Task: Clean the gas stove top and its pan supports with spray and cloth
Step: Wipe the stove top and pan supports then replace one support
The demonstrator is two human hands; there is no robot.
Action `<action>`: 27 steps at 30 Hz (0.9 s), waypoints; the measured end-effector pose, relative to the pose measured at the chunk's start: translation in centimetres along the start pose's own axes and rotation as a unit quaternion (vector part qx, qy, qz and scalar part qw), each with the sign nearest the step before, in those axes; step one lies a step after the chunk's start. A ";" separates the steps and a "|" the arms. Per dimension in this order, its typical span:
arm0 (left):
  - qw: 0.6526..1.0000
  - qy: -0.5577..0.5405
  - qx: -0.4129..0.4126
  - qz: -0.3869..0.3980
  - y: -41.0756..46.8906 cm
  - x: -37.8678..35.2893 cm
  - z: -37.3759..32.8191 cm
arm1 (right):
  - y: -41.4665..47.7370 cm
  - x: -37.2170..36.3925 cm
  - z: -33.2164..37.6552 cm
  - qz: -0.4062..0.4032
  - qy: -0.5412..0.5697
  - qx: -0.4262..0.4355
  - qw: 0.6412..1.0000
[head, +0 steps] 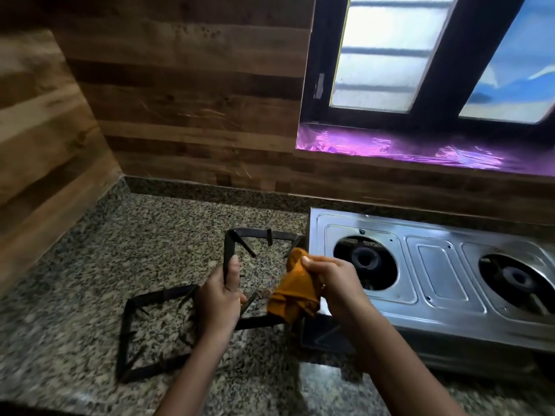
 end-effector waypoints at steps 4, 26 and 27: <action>1.000 -0.007 -0.009 -0.001 0.1 -0.1 -2.4 | -0.2 0.9 6.6 -0.057 0.045 0.173 0.982; 0.994 -0.012 -0.108 -0.030 -0.7 -0.4 -10.5 | -4.9 -1.5 15.3 -0.080 -0.045 0.466 0.880; 0.992 0.003 -0.122 -0.029 -0.7 -0.5 -11.0 | -4.9 -3.0 16.0 -0.061 -0.104 0.505 0.855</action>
Point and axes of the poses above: each hand's wrist, its own y-axis towards the middle knuckle, its own x-axis out of the back of the hand, z = x × y, the point moved 9 cm from there along y, towards the middle knuckle, and after that the axes turned 1 degree about -y, right-handed, at the moved point
